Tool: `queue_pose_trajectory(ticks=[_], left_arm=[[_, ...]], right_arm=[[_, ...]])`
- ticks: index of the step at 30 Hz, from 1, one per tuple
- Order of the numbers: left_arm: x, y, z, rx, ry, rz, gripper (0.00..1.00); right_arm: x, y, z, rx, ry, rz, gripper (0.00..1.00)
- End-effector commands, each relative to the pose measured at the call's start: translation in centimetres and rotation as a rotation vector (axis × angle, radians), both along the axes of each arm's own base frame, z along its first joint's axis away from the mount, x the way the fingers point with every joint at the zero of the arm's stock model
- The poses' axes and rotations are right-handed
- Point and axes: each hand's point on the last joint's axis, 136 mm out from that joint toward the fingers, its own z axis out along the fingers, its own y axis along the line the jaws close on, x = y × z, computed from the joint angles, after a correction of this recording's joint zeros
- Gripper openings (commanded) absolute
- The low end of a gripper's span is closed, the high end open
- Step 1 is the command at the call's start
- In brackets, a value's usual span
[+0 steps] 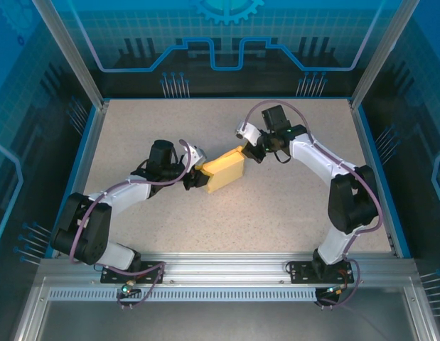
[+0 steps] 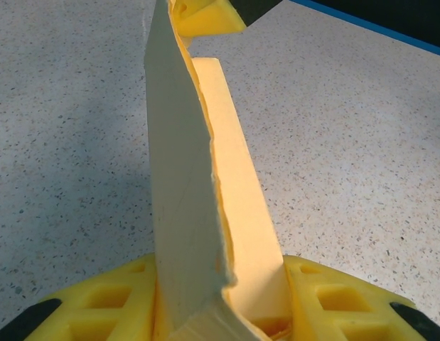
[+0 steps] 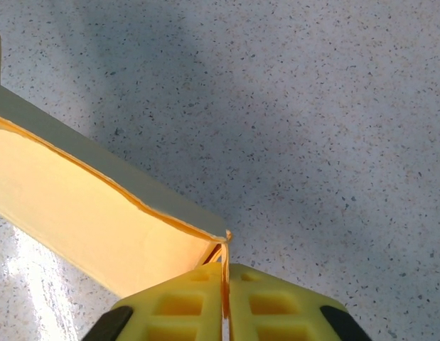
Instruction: Fold the paper box
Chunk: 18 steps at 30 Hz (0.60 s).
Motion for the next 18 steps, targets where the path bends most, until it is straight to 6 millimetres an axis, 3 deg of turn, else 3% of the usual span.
queue_pose_trajectory(ticks=[1,7,11,18], left_arm=[[1.3,0.2,0.8,0.019,-0.052,0.017,0.34],[2.4,1.3,-0.5,0.109,-0.070,0.075,0.35],[2.6,1.1,-0.9,0.139,-0.048,0.063,0.35],[2.7,1.3,-2.5,0.223,0.010,0.050,0.35]], right_arm=[[0.1,0.6,0.8,0.013,0.033,-0.042,0.06],[0.3,-0.3,0.4,-0.004,0.136,-0.249,0.03],[-0.6,0.0,0.1,-0.011,0.159,-0.335,0.03],[-1.5,0.5,-2.1,-0.012,0.189,-0.436,0.04]])
